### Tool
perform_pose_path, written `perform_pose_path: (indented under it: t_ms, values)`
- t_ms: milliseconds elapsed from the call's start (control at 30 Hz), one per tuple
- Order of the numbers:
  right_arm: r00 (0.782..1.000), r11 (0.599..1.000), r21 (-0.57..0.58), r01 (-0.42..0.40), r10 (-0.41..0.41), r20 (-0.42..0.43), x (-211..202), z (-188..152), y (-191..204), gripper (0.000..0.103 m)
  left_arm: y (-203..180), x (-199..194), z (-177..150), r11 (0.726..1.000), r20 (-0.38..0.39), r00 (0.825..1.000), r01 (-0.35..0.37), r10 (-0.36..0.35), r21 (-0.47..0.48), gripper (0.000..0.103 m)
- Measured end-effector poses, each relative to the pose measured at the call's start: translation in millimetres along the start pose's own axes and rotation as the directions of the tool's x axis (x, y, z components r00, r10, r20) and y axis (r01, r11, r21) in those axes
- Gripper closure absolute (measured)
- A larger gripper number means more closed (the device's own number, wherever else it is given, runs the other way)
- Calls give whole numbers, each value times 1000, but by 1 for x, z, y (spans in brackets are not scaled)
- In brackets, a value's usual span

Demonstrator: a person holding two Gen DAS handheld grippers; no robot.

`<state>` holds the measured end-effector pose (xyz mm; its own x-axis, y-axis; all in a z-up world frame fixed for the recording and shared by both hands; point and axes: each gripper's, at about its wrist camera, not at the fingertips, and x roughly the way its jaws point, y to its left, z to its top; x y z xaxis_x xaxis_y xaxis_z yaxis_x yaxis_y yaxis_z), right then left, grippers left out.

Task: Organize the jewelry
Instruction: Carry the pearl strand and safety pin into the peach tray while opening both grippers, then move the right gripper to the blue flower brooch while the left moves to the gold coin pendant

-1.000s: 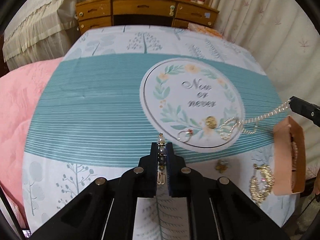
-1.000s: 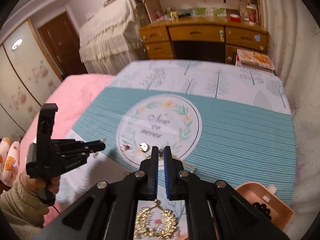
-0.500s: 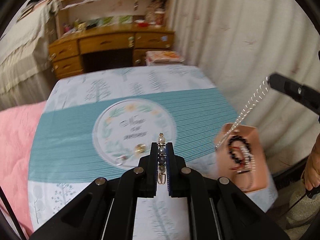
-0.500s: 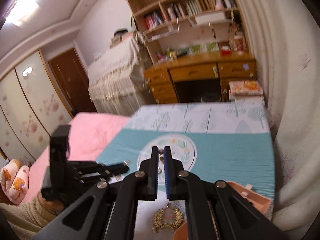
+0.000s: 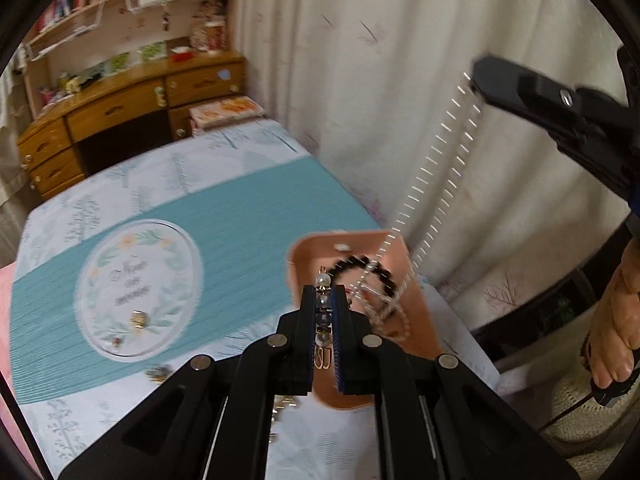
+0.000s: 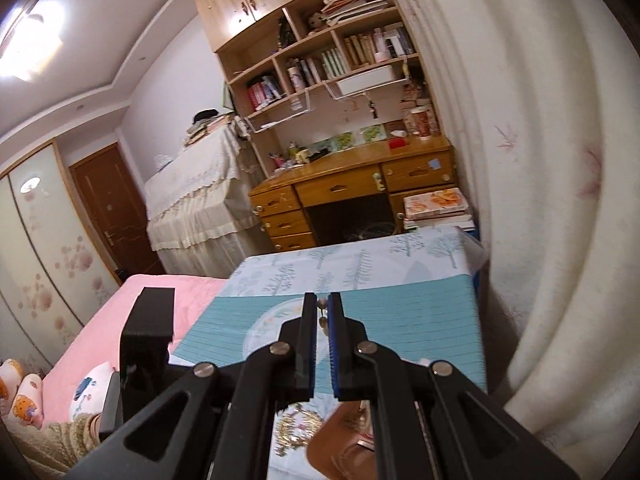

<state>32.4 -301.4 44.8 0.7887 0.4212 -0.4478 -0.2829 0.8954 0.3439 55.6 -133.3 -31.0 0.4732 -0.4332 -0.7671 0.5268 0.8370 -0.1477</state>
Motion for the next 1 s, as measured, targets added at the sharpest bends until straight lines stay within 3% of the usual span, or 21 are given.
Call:
perform_pose_path:
  t_ms: [300, 367, 500, 533, 767, 1000]
  values:
    - [996, 998, 46, 47, -43, -74, 26, -22, -31, 98, -21, 45, -19, 1000, -109, 994, 3, -3, -3, 97]
    - [994, 997, 51, 57, -52, -101, 34, -29, -33, 97, -22, 47, -21, 1000, -112, 994, -12, 11, -4, 91]
    - [984, 995, 64, 81, -70, -163, 50, -45, -37, 97, -19, 42, -24, 998, -88, 995, -53, 52, -14, 49]
    - [982, 995, 71, 77, -63, -177, 53, -49, -37, 96, -17, 39, -24, 998, -76, 995, -68, 67, -18, 43]
    - [978, 997, 46, 59, -48, -205, 60, -66, -22, 78, -1, 27, -28, 991, -41, 992, -123, 121, -48, 31]
    - [971, 999, 7, 39, -36, -238, 68, -79, 2, 75, 11, 17, -42, 984, -26, 987, -163, 161, -68, 28]
